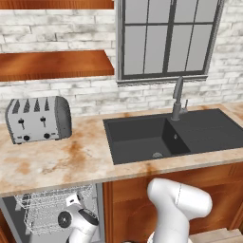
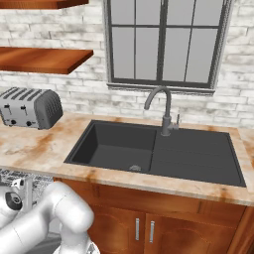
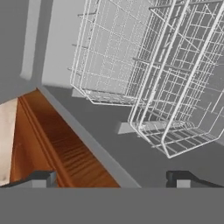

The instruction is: Open the dishwasher door and pull out the top rack.

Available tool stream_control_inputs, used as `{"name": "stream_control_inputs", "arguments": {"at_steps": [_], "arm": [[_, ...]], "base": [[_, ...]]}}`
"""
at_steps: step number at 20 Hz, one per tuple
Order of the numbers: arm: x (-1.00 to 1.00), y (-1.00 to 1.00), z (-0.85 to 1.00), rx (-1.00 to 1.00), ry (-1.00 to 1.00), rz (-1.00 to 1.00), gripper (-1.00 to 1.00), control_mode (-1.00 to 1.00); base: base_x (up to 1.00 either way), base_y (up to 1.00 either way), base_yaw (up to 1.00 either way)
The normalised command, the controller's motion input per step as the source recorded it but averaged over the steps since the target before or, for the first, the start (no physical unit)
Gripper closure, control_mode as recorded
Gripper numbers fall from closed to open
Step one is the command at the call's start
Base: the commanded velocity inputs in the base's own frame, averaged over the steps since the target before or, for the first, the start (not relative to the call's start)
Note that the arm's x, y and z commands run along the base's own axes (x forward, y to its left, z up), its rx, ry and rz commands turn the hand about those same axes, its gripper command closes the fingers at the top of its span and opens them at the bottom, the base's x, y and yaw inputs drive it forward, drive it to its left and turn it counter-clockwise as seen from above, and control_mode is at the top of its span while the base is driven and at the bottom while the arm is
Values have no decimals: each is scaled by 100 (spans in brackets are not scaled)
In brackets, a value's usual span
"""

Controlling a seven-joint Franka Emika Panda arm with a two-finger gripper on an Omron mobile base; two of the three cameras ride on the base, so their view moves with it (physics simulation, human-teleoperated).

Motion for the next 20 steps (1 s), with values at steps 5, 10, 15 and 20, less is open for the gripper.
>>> {"name": "stream_control_inputs", "arguments": {"at_steps": [5,10,15,20], "arm": [[12,1,-2,0,0,6,-100,-100],[15,0,-1,0,0,3,-100,-100],[21,1,0,0,0,0,-100,-100],[19,18,-8,0,0,0,-100,-100]], "base": [[0,0,0],[0,0,0],[0,0,0],[0,0,0]]}}
